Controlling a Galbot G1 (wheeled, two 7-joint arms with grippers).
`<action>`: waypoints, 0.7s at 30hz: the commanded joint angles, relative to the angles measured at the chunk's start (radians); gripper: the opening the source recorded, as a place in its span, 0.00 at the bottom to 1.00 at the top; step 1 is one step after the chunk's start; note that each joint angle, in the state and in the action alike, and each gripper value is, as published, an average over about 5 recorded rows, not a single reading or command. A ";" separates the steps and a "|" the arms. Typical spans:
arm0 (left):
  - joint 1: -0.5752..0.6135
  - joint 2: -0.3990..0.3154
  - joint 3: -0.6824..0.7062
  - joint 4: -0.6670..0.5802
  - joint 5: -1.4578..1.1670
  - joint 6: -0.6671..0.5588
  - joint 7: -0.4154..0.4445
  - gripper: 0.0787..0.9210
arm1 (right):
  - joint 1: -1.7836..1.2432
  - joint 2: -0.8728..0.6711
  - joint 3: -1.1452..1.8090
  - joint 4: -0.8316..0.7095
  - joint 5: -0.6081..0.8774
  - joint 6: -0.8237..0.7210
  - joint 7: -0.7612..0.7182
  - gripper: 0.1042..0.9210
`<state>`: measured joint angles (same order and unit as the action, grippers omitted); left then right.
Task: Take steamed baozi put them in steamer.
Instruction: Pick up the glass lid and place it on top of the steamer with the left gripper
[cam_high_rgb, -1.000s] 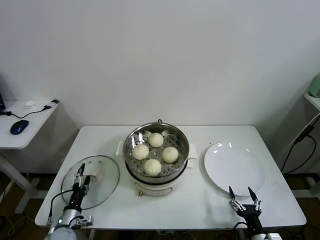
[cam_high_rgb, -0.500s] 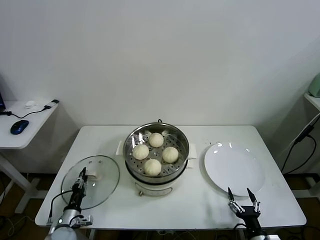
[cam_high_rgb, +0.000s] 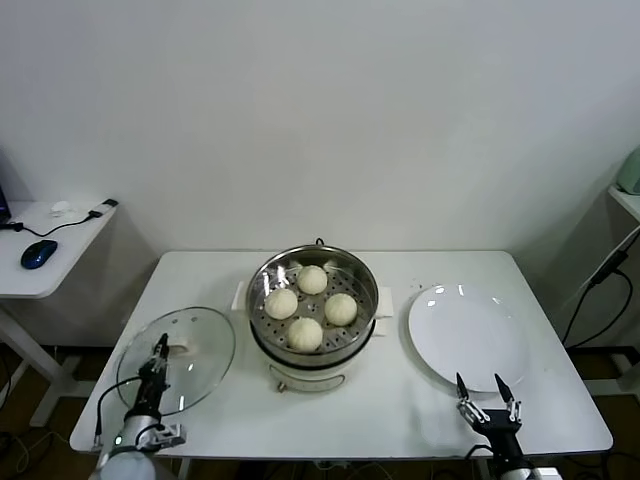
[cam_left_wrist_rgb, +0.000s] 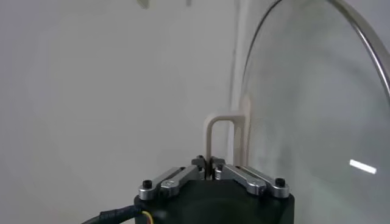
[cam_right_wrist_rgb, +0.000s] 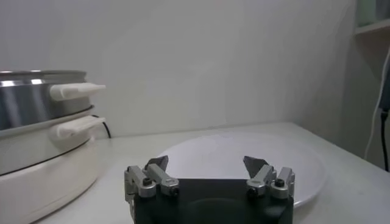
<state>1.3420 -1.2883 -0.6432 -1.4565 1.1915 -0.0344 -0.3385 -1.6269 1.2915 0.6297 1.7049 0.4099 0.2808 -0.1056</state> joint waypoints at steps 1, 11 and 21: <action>0.057 0.063 -0.043 -0.350 -0.154 0.227 0.237 0.07 | 0.001 0.006 0.015 0.040 -0.051 -0.063 0.047 0.88; -0.011 0.136 0.065 -0.592 -0.096 0.469 0.392 0.07 | 0.005 0.031 0.002 0.091 -0.174 -0.141 0.119 0.88; -0.109 0.061 0.458 -0.718 0.098 0.649 0.504 0.07 | 0.022 0.028 -0.011 0.085 -0.191 -0.141 0.119 0.88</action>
<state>1.3165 -1.1901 -0.5114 -1.9785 1.1458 0.3930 0.0129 -1.6095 1.3158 0.6220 1.7741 0.2650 0.1657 -0.0097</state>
